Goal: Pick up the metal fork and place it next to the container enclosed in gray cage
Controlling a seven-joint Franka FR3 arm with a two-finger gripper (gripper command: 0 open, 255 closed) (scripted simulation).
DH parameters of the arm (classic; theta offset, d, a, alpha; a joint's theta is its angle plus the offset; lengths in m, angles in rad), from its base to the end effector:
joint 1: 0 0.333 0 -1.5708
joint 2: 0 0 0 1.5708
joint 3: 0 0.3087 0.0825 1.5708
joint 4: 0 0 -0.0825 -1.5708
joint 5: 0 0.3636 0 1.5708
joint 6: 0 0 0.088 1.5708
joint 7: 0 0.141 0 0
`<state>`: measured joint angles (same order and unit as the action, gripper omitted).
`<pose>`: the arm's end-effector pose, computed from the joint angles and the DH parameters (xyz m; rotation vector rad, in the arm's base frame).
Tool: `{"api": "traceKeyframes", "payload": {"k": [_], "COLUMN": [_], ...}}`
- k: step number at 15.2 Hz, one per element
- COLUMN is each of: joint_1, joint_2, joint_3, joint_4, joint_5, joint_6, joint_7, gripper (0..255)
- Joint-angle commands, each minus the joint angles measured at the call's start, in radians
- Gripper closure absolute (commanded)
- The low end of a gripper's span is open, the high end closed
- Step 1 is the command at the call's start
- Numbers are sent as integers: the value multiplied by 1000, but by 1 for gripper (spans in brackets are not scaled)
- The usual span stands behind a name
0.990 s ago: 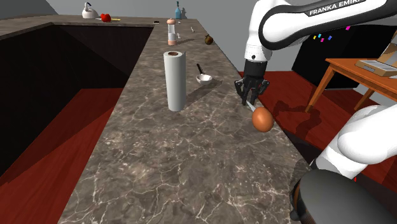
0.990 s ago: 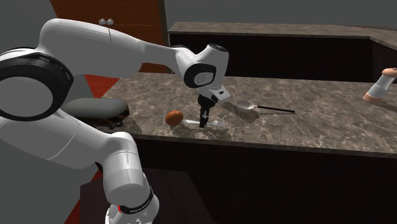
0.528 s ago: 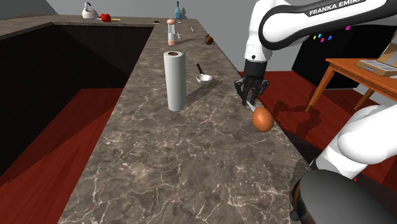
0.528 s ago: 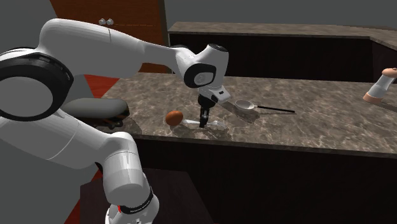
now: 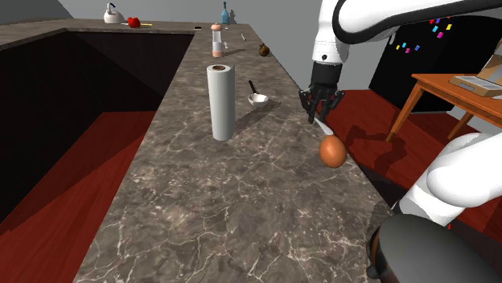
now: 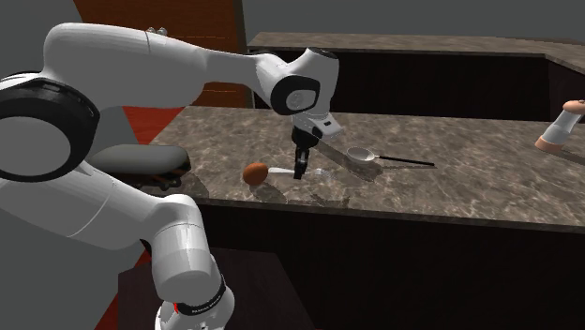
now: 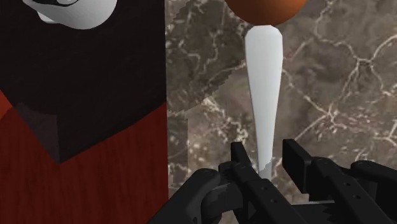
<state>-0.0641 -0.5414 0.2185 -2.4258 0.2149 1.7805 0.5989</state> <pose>0.3504 0.0830 0.4522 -2.9731 0.8196 0.2119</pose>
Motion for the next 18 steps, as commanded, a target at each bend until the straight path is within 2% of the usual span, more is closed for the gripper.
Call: {"api": "traceKeyframes", "payload": {"k": [1, 18], "joint_1": [0, -7], "joint_2": [-4, 4], "joint_3": [-2, -24], "joint_4": [24, 257], "joint_5": [-2, -21], "joint_6": [-28, -253], "joint_7": [4, 27], "gripper": [255, 255]}}
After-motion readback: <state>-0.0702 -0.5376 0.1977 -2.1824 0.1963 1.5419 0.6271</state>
